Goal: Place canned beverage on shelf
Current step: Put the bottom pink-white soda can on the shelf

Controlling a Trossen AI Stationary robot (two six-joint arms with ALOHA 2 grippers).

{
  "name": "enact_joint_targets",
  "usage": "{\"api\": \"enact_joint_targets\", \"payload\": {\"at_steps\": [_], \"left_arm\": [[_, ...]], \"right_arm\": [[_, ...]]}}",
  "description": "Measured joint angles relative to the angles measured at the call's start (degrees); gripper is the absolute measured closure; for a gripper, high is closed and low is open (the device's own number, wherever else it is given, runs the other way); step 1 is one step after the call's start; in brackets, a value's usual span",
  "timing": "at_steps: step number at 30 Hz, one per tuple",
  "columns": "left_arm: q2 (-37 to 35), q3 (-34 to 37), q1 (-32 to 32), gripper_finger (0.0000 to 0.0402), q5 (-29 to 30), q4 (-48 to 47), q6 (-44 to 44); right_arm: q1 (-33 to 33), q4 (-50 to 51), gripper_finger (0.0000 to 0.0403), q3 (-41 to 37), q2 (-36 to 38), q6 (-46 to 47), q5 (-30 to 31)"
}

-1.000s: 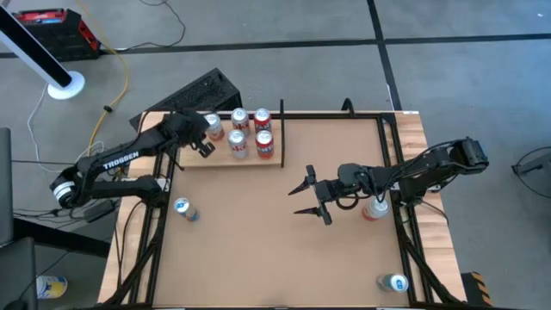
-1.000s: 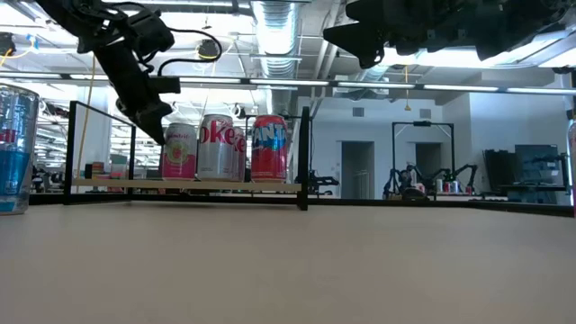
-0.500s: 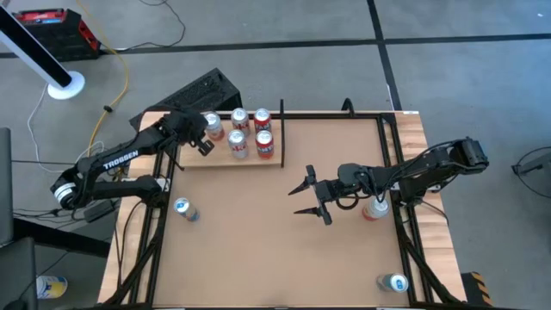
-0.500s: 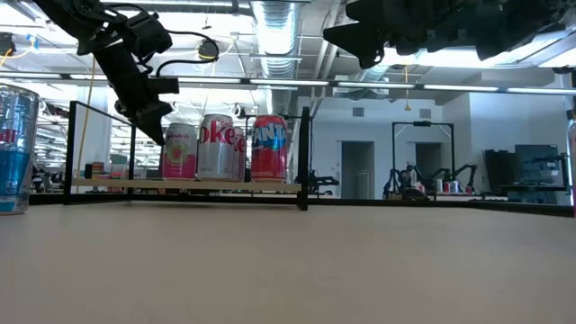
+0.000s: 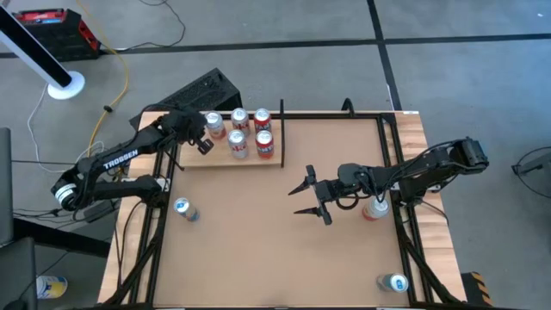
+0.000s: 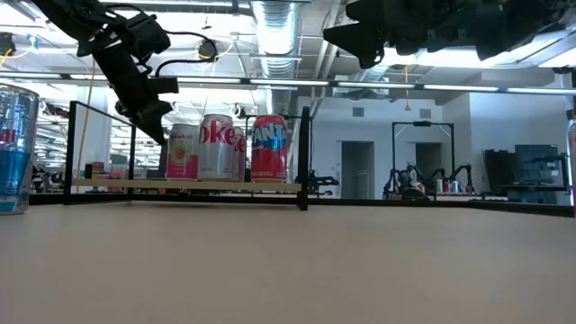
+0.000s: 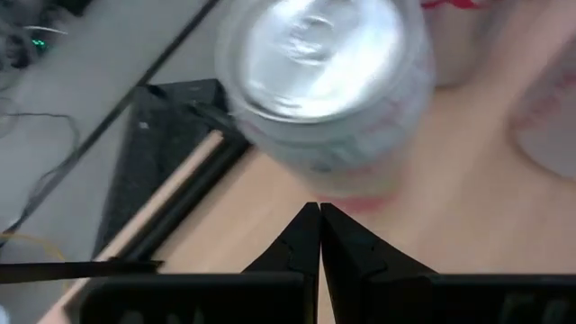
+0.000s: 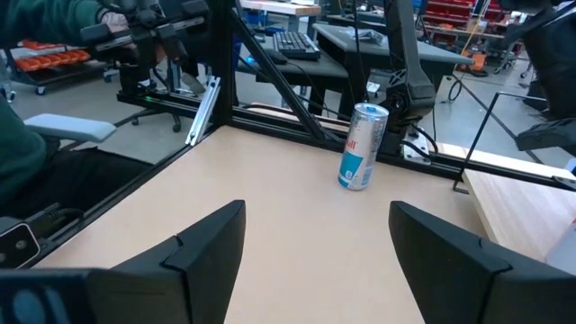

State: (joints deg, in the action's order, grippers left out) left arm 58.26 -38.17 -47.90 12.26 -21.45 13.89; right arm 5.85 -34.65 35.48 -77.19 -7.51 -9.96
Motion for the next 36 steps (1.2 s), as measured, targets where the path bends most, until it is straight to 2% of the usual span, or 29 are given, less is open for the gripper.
{"api": "enact_joint_targets", "payload": {"at_steps": [5, 8, 10, 18, 28, 36], "left_arm": [[0.0, 0.0, 0.04, 0.0401, -7.79, -5.14, -0.67], [0.0, 0.0, 0.04, 0.0401, -14.52, -5.53, -0.42], [0.0, 0.0, 0.11, 0.0401, -16.77, -4.17, -0.59], [0.0, 0.0, 0.09, 0.0402, -12.49, 2.72, -1.66], [0.33, 0.0, 0.04, 0.0401, -9.77, 3.04, -1.27], [5.94, 0.0, 0.04, 0.0401, -9.38, 2.97, -1.12]], "right_arm": [[0.0, 0.12, 0.0106, 0.0, 0.0, 0.0, 0.01], [0.0, 0.11, 0.0106, 0.0, 0.0, 0.0, 0.0], [0.0, 0.07, 0.0106, 0.0, 0.0, 0.0, 0.0], [0.0, -0.09, 0.0106, 0.0, 0.0, 0.0, 0.0], [0.0, 0.0, 0.0106, 0.0, 0.0, -0.02, 0.0], [0.0, -0.01, 0.0106, 0.01, 0.0, -0.02, 0.0]]}}
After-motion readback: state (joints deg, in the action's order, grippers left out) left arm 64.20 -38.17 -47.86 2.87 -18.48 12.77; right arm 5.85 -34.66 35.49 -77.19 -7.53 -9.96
